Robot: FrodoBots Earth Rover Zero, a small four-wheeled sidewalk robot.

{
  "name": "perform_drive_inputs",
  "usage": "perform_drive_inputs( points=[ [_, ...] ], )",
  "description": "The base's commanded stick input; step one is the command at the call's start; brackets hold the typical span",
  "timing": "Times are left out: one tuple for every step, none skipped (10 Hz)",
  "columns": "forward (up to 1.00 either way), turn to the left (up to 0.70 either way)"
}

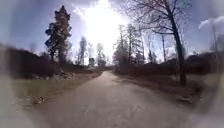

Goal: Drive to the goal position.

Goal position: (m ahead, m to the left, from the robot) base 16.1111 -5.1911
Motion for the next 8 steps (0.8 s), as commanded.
perform_drive_inputs(
  points=[
    [1.0,0.0],
    [1.0,0.0],
    [1.0,0.0],
    [1.0,0.0],
    [1.0,0.0],
    [1.0,0.0],
    [1.0,0.0],
    [1.0,0.0]
  ],
)
